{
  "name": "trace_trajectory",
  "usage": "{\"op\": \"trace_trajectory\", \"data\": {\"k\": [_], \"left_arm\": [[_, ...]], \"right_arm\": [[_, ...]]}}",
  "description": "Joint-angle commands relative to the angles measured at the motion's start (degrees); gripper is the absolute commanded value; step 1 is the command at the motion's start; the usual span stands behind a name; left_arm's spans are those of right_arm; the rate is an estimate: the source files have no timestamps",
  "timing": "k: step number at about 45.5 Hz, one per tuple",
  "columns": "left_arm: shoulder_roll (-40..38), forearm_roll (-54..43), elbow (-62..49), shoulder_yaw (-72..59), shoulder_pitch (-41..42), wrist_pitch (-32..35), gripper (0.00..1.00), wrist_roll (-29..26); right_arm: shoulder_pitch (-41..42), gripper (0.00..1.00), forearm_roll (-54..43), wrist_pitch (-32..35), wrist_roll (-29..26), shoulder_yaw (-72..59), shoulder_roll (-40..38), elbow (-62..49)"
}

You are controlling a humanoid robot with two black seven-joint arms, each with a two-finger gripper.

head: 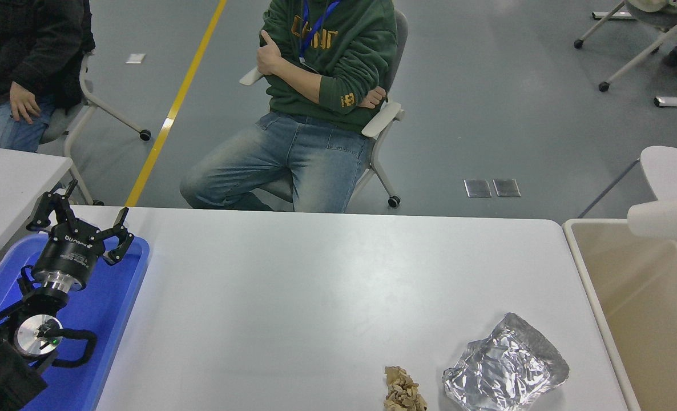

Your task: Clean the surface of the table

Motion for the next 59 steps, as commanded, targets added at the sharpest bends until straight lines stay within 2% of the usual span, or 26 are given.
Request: {"op": "trace_trajectory", "data": {"k": [1,12,25,46,59], "left_arm": [[0.0,0.0,0.0,0.0,0.0,0.0,1.0,0.0],[0.0,0.0,0.0,0.0,0.0,0.0,1.0,0.0],[0.0,0.0,0.0,0.0,0.0,0.0,1.0,0.0],[0.0,0.0,0.0,0.0,0.0,0.0,1.0,0.0],[0.0,0.0,0.0,0.0,0.0,0.0,1.0,0.0]], "right_arm": [[-8.68,0.0,6.39,-2.98,-0.4,0.06,8.41,-12.51],[-16.06,0.0,12.28,-6.05,-2.33,0.15,18.26,-24.73],[-22.13,0.0,19.66,-9.39,-7.6,0.23,27.31,-35.9],[-25.56,0.0,23.18,-15.37,-19.03,5.07,32.68,-37.4],[-25.91,0.0,23.18,-15.81,-26.06,10.6,36.02,-38.1]]}}
